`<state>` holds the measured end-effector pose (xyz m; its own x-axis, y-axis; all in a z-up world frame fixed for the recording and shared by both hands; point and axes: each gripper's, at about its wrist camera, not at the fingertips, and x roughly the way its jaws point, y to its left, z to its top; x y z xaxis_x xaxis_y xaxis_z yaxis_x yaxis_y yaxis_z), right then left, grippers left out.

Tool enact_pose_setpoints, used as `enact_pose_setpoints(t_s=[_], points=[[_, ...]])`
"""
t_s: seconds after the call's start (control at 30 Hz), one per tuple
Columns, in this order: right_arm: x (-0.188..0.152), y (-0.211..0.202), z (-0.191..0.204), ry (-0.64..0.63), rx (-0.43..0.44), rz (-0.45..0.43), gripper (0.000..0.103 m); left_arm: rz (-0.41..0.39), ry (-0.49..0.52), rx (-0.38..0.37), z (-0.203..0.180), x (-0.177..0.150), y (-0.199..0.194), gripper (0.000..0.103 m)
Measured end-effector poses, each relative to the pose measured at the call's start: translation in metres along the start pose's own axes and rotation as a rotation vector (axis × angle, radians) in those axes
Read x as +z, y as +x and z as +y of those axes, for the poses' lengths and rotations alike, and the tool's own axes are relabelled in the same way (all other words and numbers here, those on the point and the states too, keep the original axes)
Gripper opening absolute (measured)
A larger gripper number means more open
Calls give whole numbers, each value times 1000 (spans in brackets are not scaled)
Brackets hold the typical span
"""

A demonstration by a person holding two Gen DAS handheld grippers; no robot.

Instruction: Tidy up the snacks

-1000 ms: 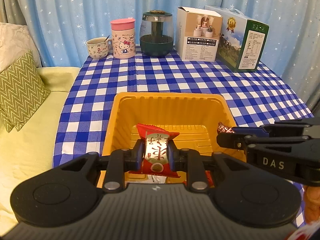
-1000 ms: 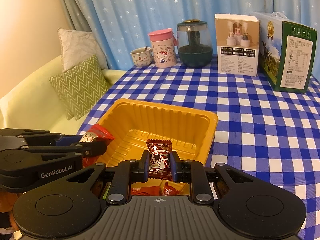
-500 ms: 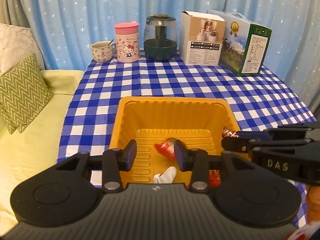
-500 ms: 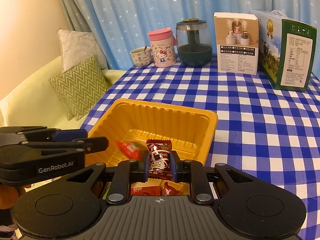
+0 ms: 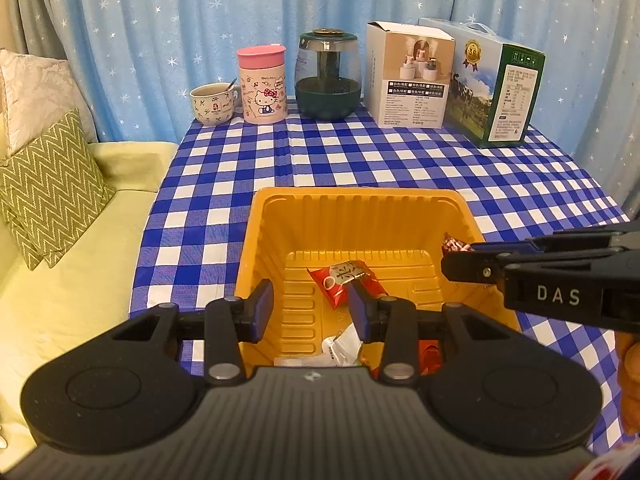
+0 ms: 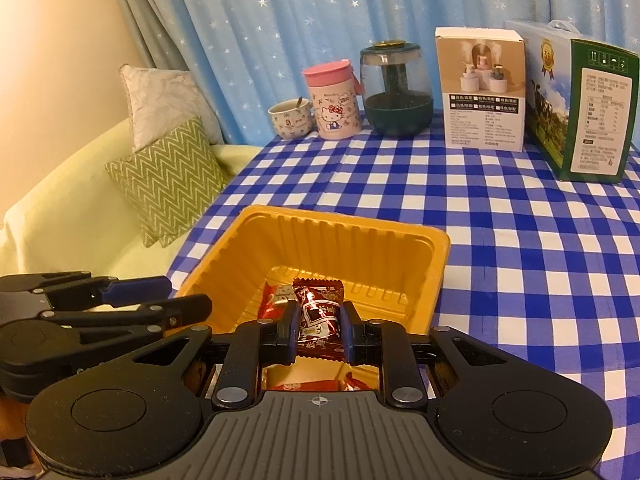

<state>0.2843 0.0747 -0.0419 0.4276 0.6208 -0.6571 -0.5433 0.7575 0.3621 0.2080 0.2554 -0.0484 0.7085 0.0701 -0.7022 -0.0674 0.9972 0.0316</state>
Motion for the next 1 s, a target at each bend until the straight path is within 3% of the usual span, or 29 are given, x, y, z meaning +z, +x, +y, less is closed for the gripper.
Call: enact_pose_setpoints(t_s=[0.17, 0.2, 0.23, 0.3, 0.47, 0.73, 0.93, 1.0], points=[[3, 1, 4, -20, 37, -21, 23, 1, -3, -1, 2, -1, 0, 38], [3, 2, 2, -6, 42, -21, 30, 1, -3, 0, 2, -2, 0, 38], [4, 2, 0, 13, 49, -22, 46, 2, -3, 2, 2, -3, 0, 39], [4, -1, -4, 36, 55, -42, 57, 3, -4, 4, 3, -4, -1, 40], [5, -8, -13, 68, 28, -44, 58, 5, -17, 7, 3, -10, -5, 44], [-5, -30, -23, 117, 13, -9, 60, -3, -35, 16, -3, -20, -34, 59], [-16, -66, -21, 158, -3, 6, 72, -7, -43, 19, -13, -30, -71, 77], [-21, -79, -19, 160, -6, 7, 74, -10, -50, 18, -16, -35, -84, 92]])
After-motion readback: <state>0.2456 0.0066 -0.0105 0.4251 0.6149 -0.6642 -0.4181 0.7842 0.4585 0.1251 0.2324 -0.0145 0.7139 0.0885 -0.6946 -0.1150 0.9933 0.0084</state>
